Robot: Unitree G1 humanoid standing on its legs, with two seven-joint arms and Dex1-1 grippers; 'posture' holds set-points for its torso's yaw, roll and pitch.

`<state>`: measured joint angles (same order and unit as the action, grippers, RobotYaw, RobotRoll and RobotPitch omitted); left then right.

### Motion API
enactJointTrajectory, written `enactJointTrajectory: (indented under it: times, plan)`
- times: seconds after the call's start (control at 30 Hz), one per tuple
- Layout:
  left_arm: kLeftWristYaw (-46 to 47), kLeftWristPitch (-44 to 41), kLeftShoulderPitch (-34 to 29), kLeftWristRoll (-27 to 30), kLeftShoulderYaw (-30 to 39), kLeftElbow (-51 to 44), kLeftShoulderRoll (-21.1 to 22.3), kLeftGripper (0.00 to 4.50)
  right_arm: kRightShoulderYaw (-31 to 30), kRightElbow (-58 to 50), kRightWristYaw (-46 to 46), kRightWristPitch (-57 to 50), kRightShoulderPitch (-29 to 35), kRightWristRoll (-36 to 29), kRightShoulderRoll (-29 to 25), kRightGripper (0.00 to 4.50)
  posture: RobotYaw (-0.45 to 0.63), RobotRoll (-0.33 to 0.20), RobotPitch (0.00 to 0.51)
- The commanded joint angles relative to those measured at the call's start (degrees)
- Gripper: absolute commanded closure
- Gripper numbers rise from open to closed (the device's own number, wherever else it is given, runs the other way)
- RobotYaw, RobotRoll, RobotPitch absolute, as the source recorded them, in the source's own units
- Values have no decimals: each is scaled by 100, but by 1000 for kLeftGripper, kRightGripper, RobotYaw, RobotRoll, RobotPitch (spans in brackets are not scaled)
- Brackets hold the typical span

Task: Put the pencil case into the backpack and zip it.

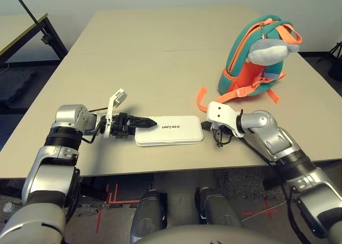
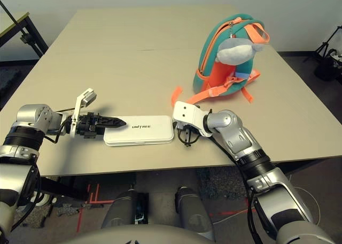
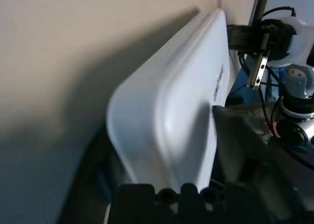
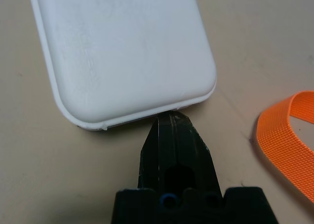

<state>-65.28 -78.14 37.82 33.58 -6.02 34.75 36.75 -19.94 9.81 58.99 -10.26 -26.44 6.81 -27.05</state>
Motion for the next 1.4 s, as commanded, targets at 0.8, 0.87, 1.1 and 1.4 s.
enactJointTrajectory:
  times: [0.8,0.87,1.1,1.4]
  plan:
    - [446,-16,369,682,1661,-1033,50,3155,3283,-1200,-665,-2234,809,-2391,-1021,0,-130,0,67]
    - [567,-57,396,755,1838,-1174,25,3155,3577,-1166,-898,-2362,853,-2484,-1104,0,-131,0,65]
    - [973,-139,415,986,2267,-1463,-127,3155,4132,-718,-1368,-2354,938,-2550,-1468,0,-127,0,62]
    - [1194,-194,325,1165,2425,-1661,-126,3155,4139,399,-2112,-1906,330,-2474,-1281,0,-112,0,51]
